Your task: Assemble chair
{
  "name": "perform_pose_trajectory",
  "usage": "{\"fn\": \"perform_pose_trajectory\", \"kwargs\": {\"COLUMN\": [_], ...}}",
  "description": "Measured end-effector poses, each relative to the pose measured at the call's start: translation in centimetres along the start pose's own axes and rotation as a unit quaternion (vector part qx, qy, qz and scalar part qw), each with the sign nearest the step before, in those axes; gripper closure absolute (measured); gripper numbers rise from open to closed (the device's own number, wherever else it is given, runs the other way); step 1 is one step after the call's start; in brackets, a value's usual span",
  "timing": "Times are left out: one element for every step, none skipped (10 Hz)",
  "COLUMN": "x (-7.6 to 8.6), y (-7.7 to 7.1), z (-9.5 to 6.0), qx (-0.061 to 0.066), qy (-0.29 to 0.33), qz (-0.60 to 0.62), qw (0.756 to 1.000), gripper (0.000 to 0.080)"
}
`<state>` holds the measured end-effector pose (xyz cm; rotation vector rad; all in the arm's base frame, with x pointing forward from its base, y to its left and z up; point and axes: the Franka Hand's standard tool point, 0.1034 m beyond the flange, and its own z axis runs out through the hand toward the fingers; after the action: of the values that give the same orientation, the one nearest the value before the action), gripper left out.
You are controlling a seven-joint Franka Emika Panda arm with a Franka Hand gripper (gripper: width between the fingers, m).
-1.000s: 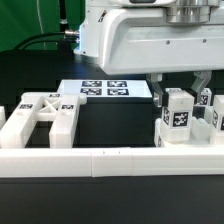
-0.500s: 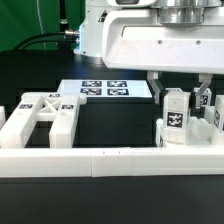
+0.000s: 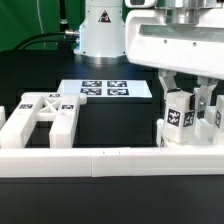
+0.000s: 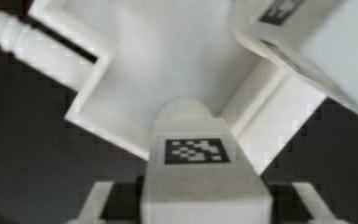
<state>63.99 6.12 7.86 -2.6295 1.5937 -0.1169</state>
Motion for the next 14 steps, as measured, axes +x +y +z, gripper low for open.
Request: {"fn": "perform_pose_trajectory", "kwargs": {"x": [0.0, 0.0, 0.1, 0.6, 0.8, 0.7, 0.6, 0.7, 0.7, 0.7, 0.7, 0.9, 1.1, 1.3], "y": [0.0, 0.0, 0.0, 0.0, 0.1, 0.0, 0.0, 0.0, 0.0, 0.0, 0.0, 0.1, 0.2, 0.3], "z": [0.0, 0.0, 0.0, -0.1, -0.1, -0.1, -0.1, -0.1, -0.1, -0.1, 0.0, 0.0, 0.1, 0.1], "qx": [0.000, 0.000, 0.002, 0.010, 0.009, 0.009, 0.009, 0.008, 0.006, 0.004, 0.004, 0.003, 0.002, 0.001], "qy": [0.000, 0.000, 0.000, -0.001, 0.003, 0.004, 0.005, 0.006, 0.008, 0.010, 0.009, 0.010, 0.010, 0.010], "qz": [0.017, 0.019, -0.012, -0.035, -0.084, -0.150, -0.202, -0.248, -0.315, -0.372, -0.395, -0.437, -0.466, -0.497], "qw": [1.000, 1.000, 1.000, 0.999, 0.996, 0.989, 0.979, 0.969, 0.949, 0.928, 0.919, 0.899, 0.884, 0.868], "gripper": [0.0512, 0.0512, 0.0423, 0.0285, 0.0285, 0.0178, 0.0154, 0.0154, 0.0151, 0.0151, 0.0151, 0.0151, 0.0151, 0.0151]}}
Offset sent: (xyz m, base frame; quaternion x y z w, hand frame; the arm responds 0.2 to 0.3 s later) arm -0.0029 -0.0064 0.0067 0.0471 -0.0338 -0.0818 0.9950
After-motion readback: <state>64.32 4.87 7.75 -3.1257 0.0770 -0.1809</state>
